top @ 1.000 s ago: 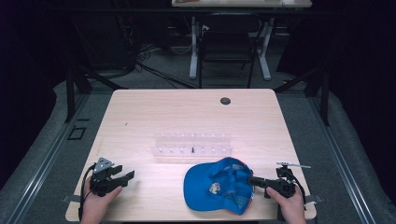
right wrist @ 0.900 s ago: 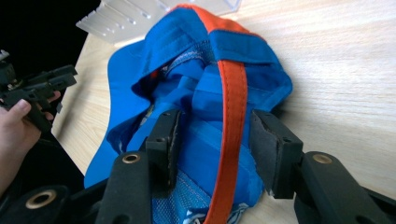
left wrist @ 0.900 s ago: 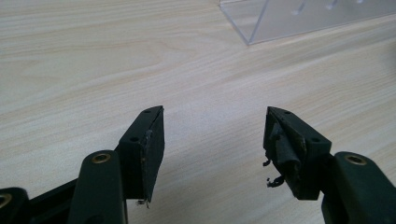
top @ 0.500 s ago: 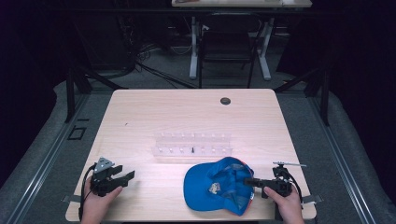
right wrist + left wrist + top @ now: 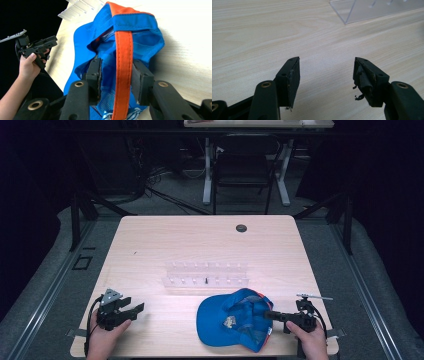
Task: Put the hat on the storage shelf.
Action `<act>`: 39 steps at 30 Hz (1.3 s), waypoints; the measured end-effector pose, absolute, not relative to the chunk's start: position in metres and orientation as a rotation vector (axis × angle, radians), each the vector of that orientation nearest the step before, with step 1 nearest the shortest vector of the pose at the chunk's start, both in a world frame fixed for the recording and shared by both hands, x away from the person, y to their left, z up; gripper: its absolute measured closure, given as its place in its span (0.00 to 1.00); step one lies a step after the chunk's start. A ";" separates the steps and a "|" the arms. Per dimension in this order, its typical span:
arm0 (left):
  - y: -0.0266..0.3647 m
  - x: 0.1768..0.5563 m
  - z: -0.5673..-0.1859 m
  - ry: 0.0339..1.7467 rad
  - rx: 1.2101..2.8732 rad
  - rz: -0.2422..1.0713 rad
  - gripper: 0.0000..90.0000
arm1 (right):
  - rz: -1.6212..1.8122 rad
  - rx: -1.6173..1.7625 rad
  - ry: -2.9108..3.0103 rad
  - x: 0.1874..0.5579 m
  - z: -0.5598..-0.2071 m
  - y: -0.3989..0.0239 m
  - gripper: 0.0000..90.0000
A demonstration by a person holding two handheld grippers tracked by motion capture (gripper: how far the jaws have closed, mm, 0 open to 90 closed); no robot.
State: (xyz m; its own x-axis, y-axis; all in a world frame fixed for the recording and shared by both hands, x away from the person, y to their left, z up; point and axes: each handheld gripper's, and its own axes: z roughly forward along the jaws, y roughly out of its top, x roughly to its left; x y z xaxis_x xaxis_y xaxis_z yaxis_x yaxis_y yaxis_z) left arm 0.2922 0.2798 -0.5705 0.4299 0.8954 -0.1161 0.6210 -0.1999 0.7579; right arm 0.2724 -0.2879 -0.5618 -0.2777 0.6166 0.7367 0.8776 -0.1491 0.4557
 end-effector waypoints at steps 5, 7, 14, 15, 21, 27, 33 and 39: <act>0.280 0.292 -0.571 1.284 1.922 0.458 0.43 | -1.395 -1.694 -1.833 0.271 -0.562 -0.290 0.71; 0.280 0.292 -0.571 1.284 1.922 0.458 0.43 | -1.385 -1.682 -1.842 0.271 -0.562 -0.291 0.70; 0.280 0.292 -0.571 1.286 1.923 0.461 0.43 | -1.369 -1.669 -1.864 0.271 -0.562 -0.292 0.77; 0.280 0.292 -0.571 1.286 1.923 0.461 0.43 | -1.364 -1.677 -1.865 0.271 -0.562 -0.292 0.78; 0.279 0.292 -0.570 1.284 1.927 0.465 0.43 | -1.368 -1.695 -1.849 0.271 -0.562 -0.294 0.79; 0.279 0.292 -0.571 1.284 1.930 0.468 0.43 | -1.369 -1.698 -1.833 0.271 -0.562 -0.300 0.82; 0.279 0.292 -0.571 1.280 1.937 0.468 0.43 | -1.361 -1.699 -1.837 0.271 -0.562 -0.301 0.84; 0.279 0.292 -0.571 1.281 1.935 0.471 0.43 | -1.360 -1.686 -1.835 0.272 -0.562 -0.300 0.84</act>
State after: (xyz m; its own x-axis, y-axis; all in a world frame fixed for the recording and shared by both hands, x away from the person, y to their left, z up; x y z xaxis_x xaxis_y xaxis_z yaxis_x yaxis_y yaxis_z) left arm 0.2923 0.2789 -0.5707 0.4305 0.8971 -0.0994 0.6193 -0.2134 0.7556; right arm 0.2716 -0.3002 -0.5623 -0.2651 0.6077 0.7486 0.8932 -0.1377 0.4281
